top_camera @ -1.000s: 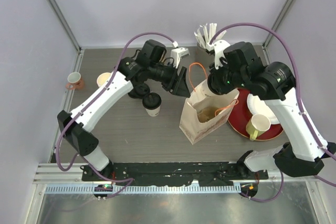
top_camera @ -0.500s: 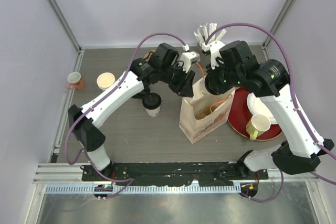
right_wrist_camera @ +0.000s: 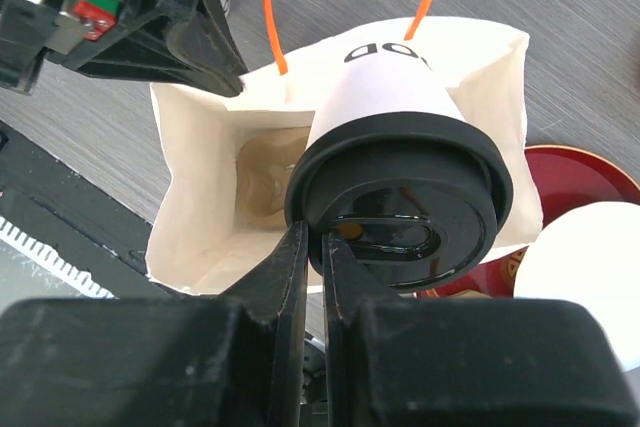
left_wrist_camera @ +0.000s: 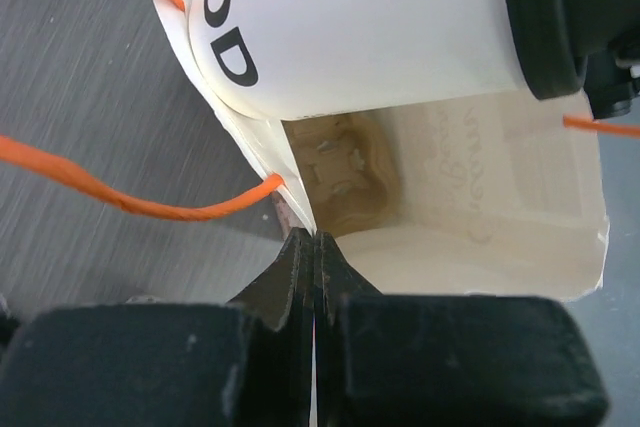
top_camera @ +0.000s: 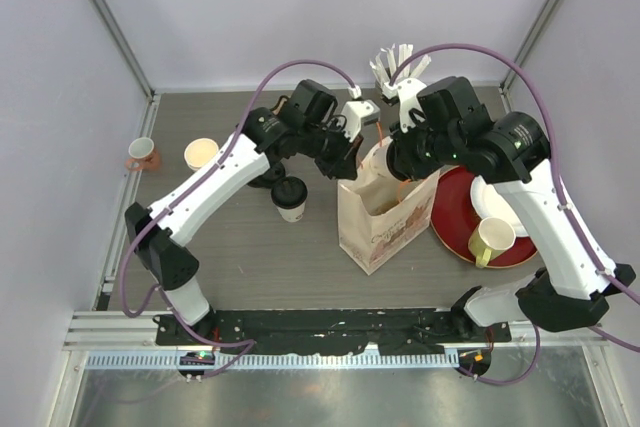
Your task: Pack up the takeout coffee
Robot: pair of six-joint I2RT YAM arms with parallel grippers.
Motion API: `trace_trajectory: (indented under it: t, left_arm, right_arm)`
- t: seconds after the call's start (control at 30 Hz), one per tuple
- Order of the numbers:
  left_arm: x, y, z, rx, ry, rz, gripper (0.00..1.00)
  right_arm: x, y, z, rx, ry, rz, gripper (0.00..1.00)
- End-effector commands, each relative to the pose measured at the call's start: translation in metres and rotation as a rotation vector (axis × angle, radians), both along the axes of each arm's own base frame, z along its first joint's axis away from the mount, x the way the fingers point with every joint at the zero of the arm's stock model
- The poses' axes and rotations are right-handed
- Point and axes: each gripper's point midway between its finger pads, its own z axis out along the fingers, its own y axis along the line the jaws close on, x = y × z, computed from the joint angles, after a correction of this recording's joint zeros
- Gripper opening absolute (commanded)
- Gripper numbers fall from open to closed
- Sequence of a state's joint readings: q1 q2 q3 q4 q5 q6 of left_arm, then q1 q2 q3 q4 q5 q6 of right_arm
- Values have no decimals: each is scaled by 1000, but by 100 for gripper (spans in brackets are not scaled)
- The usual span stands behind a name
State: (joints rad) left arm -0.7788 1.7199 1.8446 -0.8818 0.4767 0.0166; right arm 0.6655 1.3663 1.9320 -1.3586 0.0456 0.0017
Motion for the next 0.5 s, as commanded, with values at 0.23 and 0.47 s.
trace_trajectory:
  t: [0.23,0.47]
  left_arm:
    - [-18,32,29,42,-106,-33,0]
    - [-21,43,29,87,-165,-91,0]
  right_arm:
    - [-27,-3,-12,-14,151,24,1]
    - [-30,3,-9,25,174,16,1]
